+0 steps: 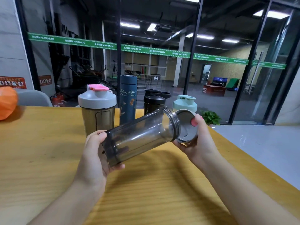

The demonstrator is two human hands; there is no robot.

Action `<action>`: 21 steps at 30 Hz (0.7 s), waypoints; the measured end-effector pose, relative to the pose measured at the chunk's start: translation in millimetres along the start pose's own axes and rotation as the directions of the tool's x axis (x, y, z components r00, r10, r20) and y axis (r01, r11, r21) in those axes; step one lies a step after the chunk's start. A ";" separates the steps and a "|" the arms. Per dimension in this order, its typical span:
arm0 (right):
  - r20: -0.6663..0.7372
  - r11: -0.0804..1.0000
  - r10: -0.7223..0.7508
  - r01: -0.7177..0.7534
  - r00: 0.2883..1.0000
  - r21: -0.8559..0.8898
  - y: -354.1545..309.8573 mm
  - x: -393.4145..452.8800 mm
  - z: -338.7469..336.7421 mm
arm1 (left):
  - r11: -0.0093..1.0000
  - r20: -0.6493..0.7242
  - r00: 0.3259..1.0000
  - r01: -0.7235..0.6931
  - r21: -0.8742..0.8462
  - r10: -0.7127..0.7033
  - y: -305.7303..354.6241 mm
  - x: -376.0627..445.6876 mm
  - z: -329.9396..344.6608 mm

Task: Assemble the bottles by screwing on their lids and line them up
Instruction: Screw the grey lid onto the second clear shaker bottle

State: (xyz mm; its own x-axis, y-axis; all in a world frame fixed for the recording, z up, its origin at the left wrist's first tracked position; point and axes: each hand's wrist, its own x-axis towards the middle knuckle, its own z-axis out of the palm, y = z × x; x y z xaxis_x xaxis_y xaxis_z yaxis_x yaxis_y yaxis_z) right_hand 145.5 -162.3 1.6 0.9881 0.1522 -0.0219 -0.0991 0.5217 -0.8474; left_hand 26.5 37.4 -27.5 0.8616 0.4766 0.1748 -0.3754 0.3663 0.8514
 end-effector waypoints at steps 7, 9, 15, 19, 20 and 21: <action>0.169 0.989 -0.097 0.113 0.981 -0.094 8.8 1.0 1.6 | 1.000 0.006 1.000 0.005 0.022 -0.006 -0.5 -1.8 -0.9; 0.209 0.985 -0.103 0.130 0.972 -0.117 13.1 2.6 2.0 | 0.999 0.008 1.000 0.019 0.029 -0.019 0.2 -2.1 0.2; 0.270 0.974 -0.134 0.177 0.954 -0.142 17.0 4.1 3.1 | 0.998 0.007 0.998 0.059 0.036 -0.059 2.5 -4.4 3.2; 0.314 0.960 -0.158 0.220 0.936 -0.172 18.4 1.9 3.3 | 0.996 -0.002 0.997 0.082 0.020 -0.082 2.8 -5.4 3.7; 0.320 0.957 -0.164 0.229 0.933 -0.179 17.9 1.1 3.8 | 0.996 -0.006 0.996 0.092 0.010 -0.092 3.2 -5.5 4.1; 0.326 0.953 -0.170 0.239 0.930 -0.186 17.3 0.2 4.3 | 0.994 -0.015 0.994 0.105 0.000 -0.105 3.4 -5.6 4.7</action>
State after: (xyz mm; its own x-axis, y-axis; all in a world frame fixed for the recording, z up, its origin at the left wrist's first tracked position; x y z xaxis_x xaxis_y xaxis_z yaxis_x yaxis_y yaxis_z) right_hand 143.5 -149.6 -10.8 0.8976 0.3265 0.2962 0.1635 0.3774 -0.9115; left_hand 22.0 32.2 -23.2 0.8910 0.4476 0.0764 -0.2825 0.4146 0.8650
